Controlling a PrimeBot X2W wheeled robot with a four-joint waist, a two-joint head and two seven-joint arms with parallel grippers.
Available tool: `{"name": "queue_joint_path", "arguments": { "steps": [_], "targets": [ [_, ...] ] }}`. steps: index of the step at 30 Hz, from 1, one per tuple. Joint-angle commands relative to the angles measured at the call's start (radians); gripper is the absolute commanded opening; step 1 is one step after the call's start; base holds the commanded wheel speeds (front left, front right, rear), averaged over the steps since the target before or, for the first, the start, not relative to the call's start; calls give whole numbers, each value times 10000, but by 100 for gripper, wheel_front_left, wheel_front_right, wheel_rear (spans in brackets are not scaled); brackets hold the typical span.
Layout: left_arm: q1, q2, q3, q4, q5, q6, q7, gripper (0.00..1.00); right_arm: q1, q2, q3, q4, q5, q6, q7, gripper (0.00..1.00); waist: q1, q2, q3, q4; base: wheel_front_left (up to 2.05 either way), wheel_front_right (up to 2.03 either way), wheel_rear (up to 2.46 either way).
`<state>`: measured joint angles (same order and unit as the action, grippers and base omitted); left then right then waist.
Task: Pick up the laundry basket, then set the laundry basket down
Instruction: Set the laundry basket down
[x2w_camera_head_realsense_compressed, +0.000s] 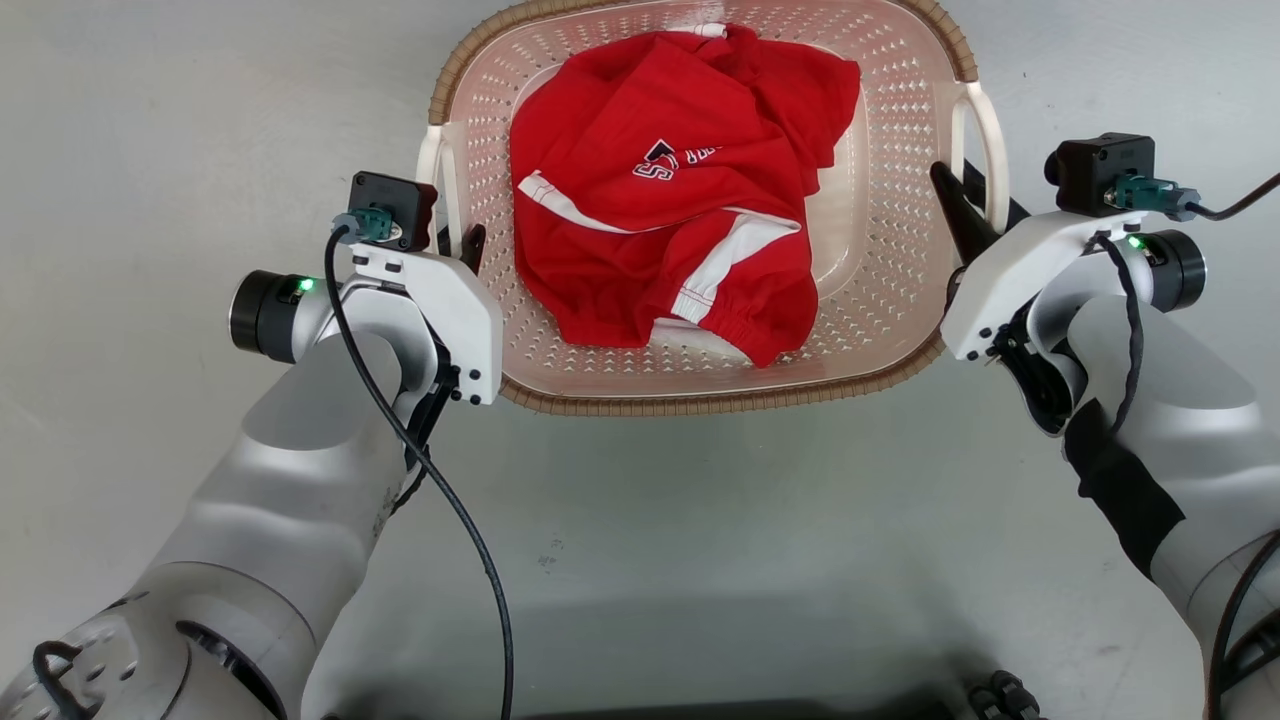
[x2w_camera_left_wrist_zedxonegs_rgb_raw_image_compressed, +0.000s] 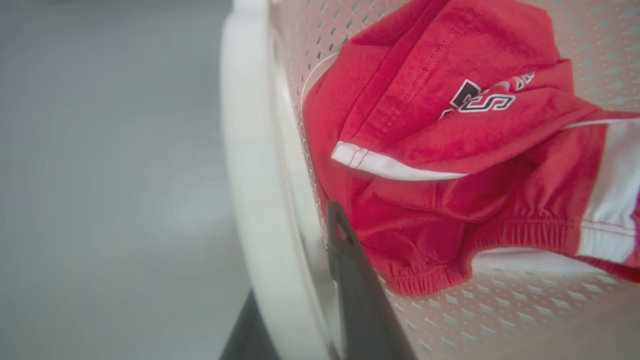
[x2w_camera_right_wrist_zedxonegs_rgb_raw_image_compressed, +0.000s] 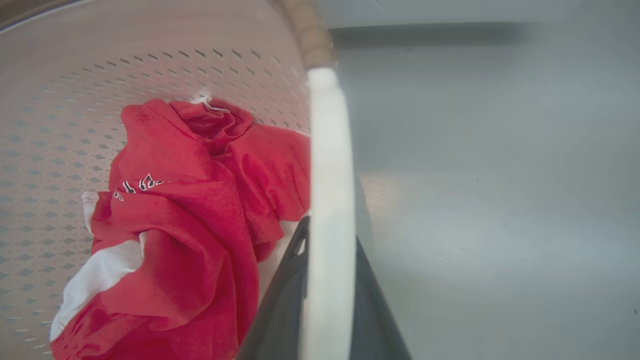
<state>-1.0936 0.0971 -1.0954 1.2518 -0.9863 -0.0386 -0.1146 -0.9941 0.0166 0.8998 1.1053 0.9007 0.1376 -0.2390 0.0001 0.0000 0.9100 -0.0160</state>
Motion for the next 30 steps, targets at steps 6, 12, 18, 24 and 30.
{"name": "queue_joint_path", "arguments": {
  "steps": [6,12,18,24,30],
  "targets": [
    [64,950,-34,389,200,250,56,0,619,-709,-256,111,-203,-69,-227,0,-1,0,31,12,0,0,0],
    [56,920,74,389,75,261,-179,100,623,-706,-490,-21,-416,-69,-227,100,-1,0,63,27,0,0,0],
    [-5,835,82,389,88,-58,-841,100,696,-733,-697,-403,-700,-69,-227,100,-1,0,145,38,0,0,0],
    [-39,719,205,362,4,-452,-1267,100,854,-775,-578,-922,-720,-69,-227,100,-1,0,203,92,0,0,0],
    [-1,643,392,241,-97,-803,-1447,100,1008,-960,252,-1569,86,-69,-227,100,-1,0,245,136,0,0,0]
  ]
}}
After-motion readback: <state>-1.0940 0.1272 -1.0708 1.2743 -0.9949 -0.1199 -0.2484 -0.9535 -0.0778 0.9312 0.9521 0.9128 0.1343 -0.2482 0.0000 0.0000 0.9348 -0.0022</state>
